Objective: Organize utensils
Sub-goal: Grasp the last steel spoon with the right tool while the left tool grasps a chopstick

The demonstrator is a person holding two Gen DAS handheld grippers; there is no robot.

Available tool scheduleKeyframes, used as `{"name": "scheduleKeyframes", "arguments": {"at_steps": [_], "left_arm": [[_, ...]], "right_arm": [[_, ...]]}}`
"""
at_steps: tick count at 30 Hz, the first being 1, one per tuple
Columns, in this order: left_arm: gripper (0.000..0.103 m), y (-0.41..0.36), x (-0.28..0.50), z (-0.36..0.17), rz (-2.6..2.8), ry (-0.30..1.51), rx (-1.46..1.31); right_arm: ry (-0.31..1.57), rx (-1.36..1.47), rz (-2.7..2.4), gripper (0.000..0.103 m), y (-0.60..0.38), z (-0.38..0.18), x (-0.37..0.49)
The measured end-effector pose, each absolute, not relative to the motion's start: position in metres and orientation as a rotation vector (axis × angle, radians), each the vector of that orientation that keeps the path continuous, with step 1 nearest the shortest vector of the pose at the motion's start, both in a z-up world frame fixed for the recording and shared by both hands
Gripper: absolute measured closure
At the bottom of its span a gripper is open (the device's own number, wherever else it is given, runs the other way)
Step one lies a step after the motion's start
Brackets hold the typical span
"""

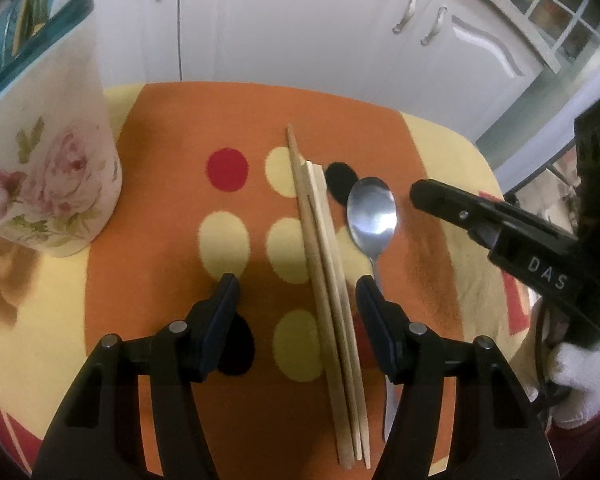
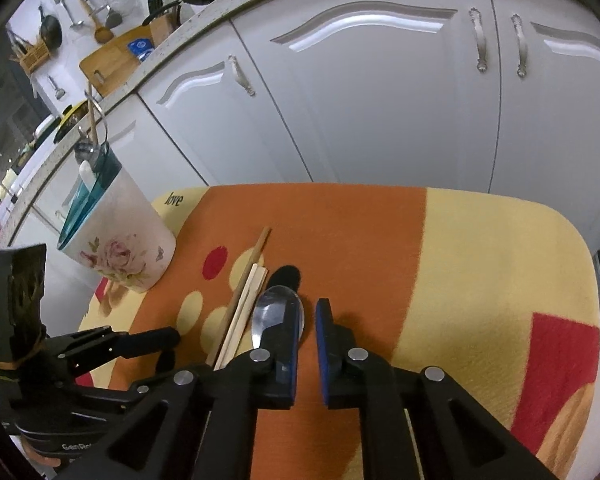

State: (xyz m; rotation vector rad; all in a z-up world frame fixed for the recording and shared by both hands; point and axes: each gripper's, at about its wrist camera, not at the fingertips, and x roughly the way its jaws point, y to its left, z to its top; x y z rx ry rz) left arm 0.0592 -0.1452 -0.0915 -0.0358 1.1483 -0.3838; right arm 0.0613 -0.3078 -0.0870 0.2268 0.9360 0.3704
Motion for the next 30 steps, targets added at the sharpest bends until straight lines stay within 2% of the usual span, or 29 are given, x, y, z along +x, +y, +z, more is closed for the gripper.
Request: {"name": "scheduleKeyframes", "arguments": {"at_steps": [3,7,9,17,30], "left_arm": [[0.045,-0.156,0.058,-0.096,-0.348,1.133,0.057],[0.046,-0.149,0.060,-0.097,-0.298,1.125,0.092],[0.052,-0.134,0.063,-0.098,-0.259,1.139,0.082],[0.053,-0.098,0.062,-0.091,-0.246,1.161,-0.061],[0.053,-0.127,0.098,-0.084,-0.201,1.108,0.045]], "right_arm": [[0.941,0.215,0.372,0.086,-0.305,-0.088,0.061],[0.937,0.228,0.372,0.084,-0.307,-0.086,0.060],[0.936,0.231,0.373,0.084,-0.307,-0.085,0.060],[0.932,0.224,0.384,0.081,-0.302,-0.082,0.060],[0.969,0.141,0.436,0.078,-0.293,-0.092,0.082]]}}
